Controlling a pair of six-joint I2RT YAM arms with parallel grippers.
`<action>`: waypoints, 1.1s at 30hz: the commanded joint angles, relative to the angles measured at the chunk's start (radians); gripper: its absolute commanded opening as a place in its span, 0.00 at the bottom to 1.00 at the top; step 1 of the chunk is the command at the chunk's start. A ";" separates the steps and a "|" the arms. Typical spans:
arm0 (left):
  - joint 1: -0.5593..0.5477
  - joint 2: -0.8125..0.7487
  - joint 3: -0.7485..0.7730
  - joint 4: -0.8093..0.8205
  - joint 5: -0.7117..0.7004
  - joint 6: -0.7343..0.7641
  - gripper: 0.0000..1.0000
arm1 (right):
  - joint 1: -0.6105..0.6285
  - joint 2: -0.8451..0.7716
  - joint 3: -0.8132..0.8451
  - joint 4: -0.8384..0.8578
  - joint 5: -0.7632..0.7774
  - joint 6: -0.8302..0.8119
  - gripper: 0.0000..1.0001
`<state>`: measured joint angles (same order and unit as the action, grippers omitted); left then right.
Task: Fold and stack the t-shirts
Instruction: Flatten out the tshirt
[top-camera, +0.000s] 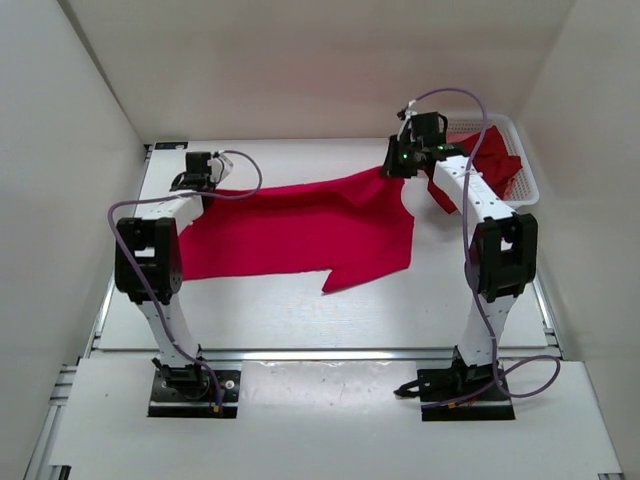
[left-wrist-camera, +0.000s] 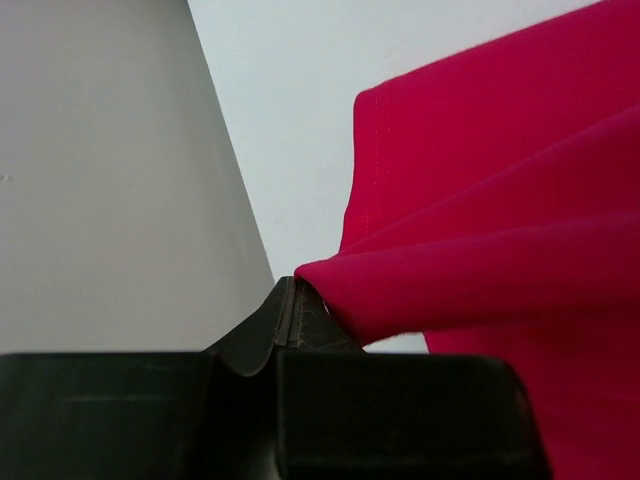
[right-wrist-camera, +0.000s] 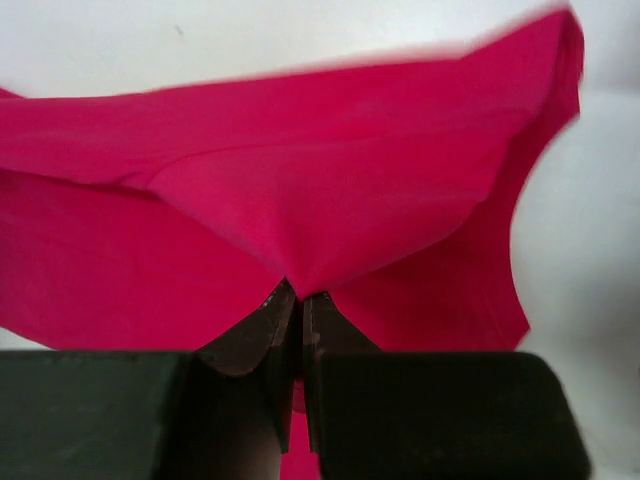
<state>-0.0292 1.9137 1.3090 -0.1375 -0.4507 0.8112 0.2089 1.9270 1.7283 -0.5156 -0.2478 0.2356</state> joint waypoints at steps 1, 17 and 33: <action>0.028 -0.139 -0.054 0.059 -0.040 0.055 0.00 | -0.014 -0.046 -0.053 0.025 -0.011 0.013 0.00; 0.003 -0.258 -0.323 0.154 -0.080 0.187 0.13 | 0.009 -0.083 -0.226 0.038 -0.062 0.027 0.00; 0.231 -0.440 -0.234 -0.710 0.212 -0.193 0.80 | 0.064 -0.353 -0.564 -0.167 0.140 -0.010 0.64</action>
<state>0.1448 1.4601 1.0679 -0.5087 -0.3820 0.7410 0.2577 1.5711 1.2293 -0.6136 -0.2214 0.2401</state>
